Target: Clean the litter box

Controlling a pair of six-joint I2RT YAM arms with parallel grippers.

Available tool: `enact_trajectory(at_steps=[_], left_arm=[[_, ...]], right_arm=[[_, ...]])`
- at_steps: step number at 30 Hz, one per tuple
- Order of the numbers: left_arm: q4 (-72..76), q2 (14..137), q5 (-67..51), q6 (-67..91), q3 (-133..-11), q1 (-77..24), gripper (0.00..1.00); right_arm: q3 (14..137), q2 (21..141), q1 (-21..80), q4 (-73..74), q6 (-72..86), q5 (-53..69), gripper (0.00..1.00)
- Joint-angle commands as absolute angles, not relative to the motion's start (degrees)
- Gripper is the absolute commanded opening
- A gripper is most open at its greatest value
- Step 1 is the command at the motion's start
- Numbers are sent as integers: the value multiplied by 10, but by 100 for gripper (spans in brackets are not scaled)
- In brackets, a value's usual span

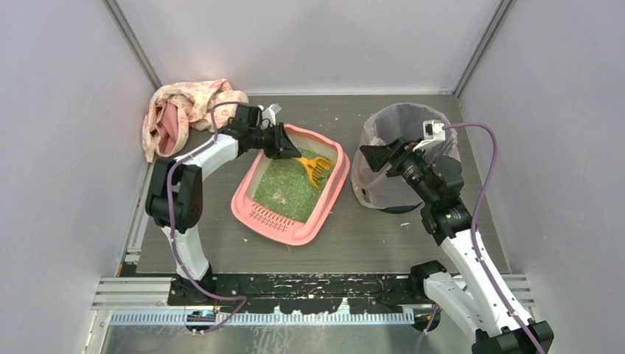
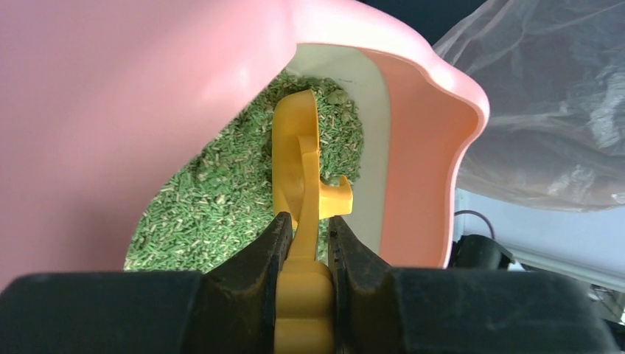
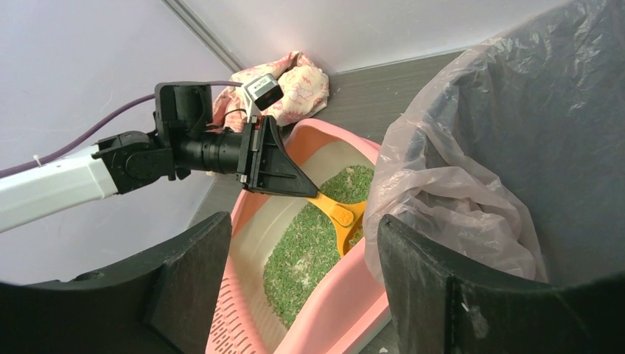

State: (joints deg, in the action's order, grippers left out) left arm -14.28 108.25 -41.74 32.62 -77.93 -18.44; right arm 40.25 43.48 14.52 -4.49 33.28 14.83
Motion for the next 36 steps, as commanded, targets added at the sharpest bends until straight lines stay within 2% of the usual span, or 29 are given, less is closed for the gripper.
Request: enact_trajectory(at_steps=[1, 9, 20, 26, 29, 32, 36], left_arm=[[-125, 1050, -463, 361, -744, -174, 0], [-24, 992, -453, 445, -684, -139, 0], [-4, 956, -414, 474, -667, -107, 0], [103, 944, -435, 545, -625, -84, 0], [71, 945, -439, 521, -637, -85, 0], [-54, 964, -415, 429, -685, -102, 0], [-89, 979, -386, 392, -696, -121, 0]], right_arm=[[401, 426, 148, -70, 327, 141, 78], [403, 420, 148, -65, 328, 143, 77], [406, 413, 148, -59, 326, 143, 78], [401, 416, 148, -61, 326, 142, 78], [399, 416, 147, -63, 327, 143, 78], [399, 414, 147, -63, 328, 143, 77], [401, 411, 148, -59, 326, 140, 78]])
